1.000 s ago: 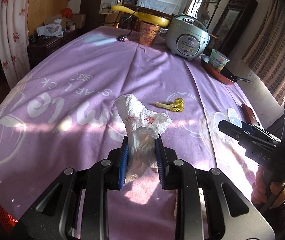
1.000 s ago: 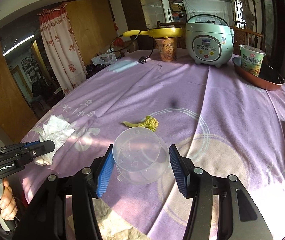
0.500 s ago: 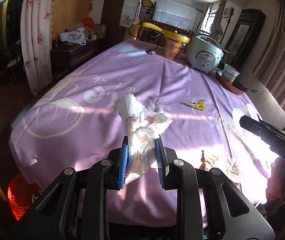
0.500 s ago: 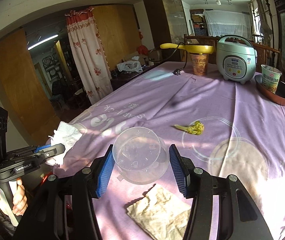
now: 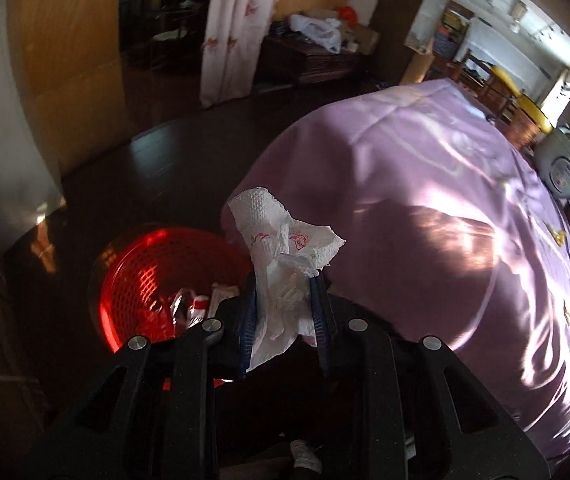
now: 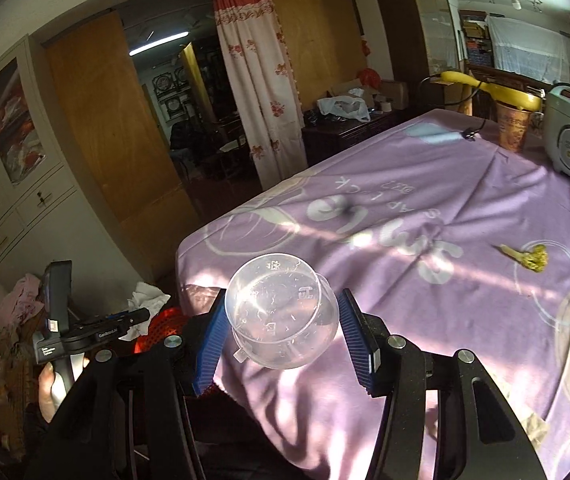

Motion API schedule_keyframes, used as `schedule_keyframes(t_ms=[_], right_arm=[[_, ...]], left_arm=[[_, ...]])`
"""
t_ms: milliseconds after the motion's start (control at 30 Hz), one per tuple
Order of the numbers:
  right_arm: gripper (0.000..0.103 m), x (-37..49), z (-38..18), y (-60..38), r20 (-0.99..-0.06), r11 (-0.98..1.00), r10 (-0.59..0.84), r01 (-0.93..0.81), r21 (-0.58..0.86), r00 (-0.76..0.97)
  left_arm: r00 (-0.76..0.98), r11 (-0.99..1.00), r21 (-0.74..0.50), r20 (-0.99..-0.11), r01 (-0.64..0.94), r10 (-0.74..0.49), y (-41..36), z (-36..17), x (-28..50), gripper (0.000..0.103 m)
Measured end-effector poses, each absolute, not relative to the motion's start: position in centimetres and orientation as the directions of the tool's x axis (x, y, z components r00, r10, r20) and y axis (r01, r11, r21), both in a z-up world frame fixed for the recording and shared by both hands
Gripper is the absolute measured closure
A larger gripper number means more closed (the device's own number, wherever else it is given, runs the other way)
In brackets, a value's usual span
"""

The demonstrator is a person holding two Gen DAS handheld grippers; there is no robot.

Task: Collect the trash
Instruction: 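Carry the tissue with the left tool to the red wastebasket, then open the left tool over the wastebasket to drop the tissue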

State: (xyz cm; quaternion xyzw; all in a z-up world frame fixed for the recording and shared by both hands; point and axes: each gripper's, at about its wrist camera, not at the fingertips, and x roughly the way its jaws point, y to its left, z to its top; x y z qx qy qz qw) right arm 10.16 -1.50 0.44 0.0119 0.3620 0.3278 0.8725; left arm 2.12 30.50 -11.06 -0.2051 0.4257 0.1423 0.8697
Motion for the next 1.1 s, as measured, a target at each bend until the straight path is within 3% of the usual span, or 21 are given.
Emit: schedule_keyframes(t_ms=[133,200,267,500,800,867,1100], right_arm=[[0.049,10.0,-0.2,3.0,-0.651,0.751,0.598,-0.610,0.252,0.467],[0.049,9.7,-0.5,5.3,-0.663,0.732,0.607,-0.634,0.251,0.438],[0.049,9.3,-0.8,7.9,-0.677,0.709,0.614,-0.661,0.248,0.405],[0.049,7.9,-3.8,17.2,-0.740,0.604,0.625,-0.754,0.257,0.248],[0.045,7.0,-8.8,28.4,-0.811,0.501,0.580,-0.819,0.280,0.077],[0.033,6.9,-8.7,29.4,-0.807,0.504,0.581,-0.824,0.257,0.104],[0.031,6.9,-7.3,26.8,-0.777,0.522,0.610,-0.817,0.245,0.156]], left_arm=[[0.558,0.834,-0.242,-0.825,-0.495,0.092,34.0,-13.7,1.4,0.072],[0.554,0.813,-0.256,-0.827,-0.522,0.095,35.2,-14.4,1.1,0.053],[0.565,0.792,-0.289,-0.821,-0.538,0.084,36.6,-14.8,0.5,0.043],[0.564,0.740,-0.296,-0.815,-0.604,0.134,40.2,-15.1,-1.8,0.027],[0.541,0.675,-0.259,-0.804,-0.691,0.245,43.8,-14.6,-4.2,0.021],[0.545,0.665,-0.272,-0.803,-0.695,0.241,44.6,-14.8,-4.8,0.020],[0.556,0.673,-0.278,-0.796,-0.686,0.238,44.5,-14.5,-5.0,0.018]])
